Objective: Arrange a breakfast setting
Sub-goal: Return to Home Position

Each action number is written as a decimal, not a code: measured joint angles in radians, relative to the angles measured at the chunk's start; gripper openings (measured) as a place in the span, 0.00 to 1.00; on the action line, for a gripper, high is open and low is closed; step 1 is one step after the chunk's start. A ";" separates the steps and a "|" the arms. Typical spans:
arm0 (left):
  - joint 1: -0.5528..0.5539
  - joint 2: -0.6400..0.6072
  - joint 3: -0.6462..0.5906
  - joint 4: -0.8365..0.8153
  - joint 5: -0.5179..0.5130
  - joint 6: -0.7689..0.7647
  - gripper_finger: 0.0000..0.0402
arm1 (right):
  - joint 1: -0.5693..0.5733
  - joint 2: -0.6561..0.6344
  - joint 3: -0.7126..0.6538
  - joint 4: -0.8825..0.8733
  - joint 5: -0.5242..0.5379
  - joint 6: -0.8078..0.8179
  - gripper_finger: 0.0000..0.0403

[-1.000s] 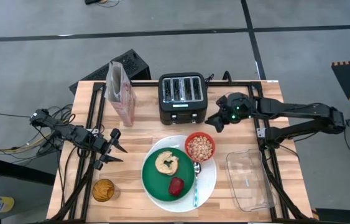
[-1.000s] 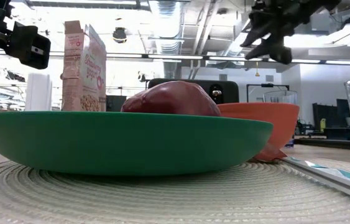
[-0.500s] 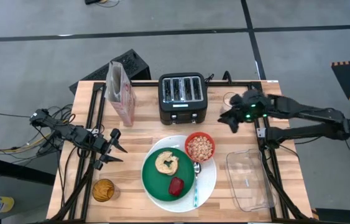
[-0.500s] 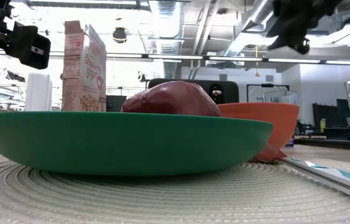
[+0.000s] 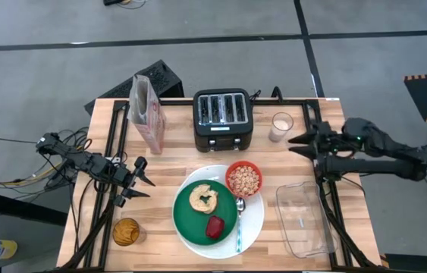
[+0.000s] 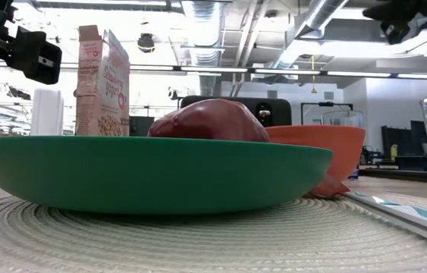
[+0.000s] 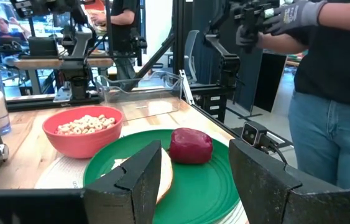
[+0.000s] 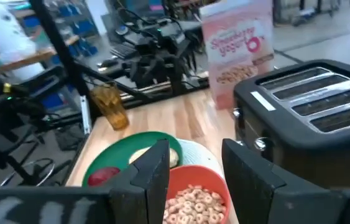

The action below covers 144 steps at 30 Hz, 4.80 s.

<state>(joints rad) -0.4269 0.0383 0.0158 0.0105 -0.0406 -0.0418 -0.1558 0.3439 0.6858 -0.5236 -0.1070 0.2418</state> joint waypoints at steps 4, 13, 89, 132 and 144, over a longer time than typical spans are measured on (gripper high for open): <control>0.000 0.000 0.000 0.000 0.000 0.000 0.44 | 0.040 -0.118 -0.091 0.054 -0.001 -0.004 0.42; 0.000 0.000 0.000 0.000 0.000 0.000 0.44 | 0.135 -0.340 -0.274 0.083 -0.002 0.011 0.42; 0.000 0.000 0.000 0.000 0.000 0.000 0.44 | 0.208 -0.337 -0.681 0.561 0.004 0.169 0.42; 0.000 0.000 0.000 0.000 0.000 0.000 0.44 | 0.208 -0.337 -0.681 0.561 0.004 0.169 0.42; 0.000 0.000 0.000 0.000 0.000 0.000 0.44 | 0.208 -0.337 -0.681 0.561 0.004 0.169 0.42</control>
<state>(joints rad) -0.4267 0.0386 0.0158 0.0106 -0.0403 -0.0418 0.0517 0.0065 0.0044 0.0376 -0.1034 0.4110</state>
